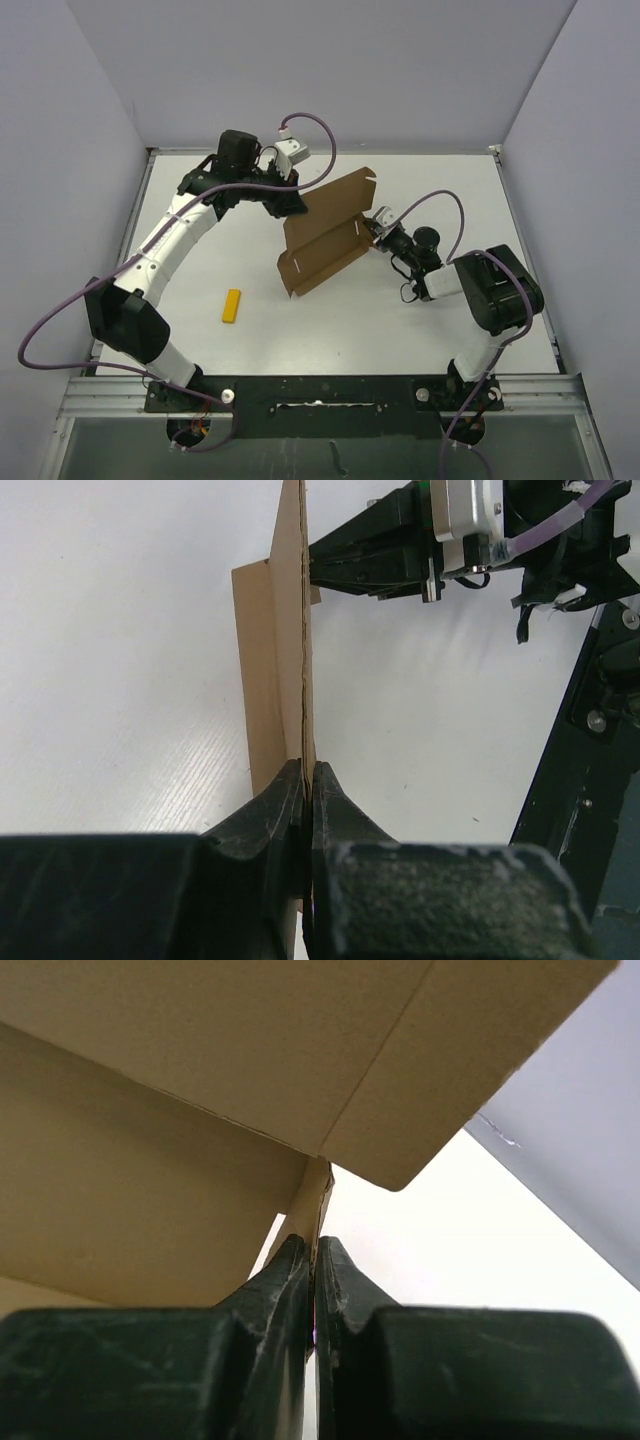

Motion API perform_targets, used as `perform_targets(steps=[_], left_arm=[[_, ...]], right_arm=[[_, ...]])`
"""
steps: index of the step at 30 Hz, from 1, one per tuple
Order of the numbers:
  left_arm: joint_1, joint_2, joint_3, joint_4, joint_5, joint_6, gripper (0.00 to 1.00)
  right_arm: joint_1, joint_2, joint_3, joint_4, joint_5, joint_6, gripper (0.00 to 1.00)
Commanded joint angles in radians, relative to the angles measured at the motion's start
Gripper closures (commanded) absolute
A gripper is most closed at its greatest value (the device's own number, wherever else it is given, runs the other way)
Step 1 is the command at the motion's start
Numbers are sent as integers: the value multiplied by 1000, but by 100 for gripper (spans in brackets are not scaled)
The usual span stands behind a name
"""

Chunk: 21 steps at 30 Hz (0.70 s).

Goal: Fold the paper box

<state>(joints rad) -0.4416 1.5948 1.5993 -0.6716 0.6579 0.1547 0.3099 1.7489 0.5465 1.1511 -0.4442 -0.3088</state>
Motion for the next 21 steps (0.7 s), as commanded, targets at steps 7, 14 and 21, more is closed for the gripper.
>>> perform_targets(steps=[7, 14, 21], left_arm=[[-7, -8, -57, 84, 42, 13, 100], [-9, -11, -69, 93, 35, 9, 100], [-11, -18, -75, 95, 32, 6, 100]], right_arm=[[-1, -12, -47, 154, -34, 9, 87], [-64, -56, -59, 75, -145, 28, 76], [-108, -113, -45, -33, -257, 26, 70]])
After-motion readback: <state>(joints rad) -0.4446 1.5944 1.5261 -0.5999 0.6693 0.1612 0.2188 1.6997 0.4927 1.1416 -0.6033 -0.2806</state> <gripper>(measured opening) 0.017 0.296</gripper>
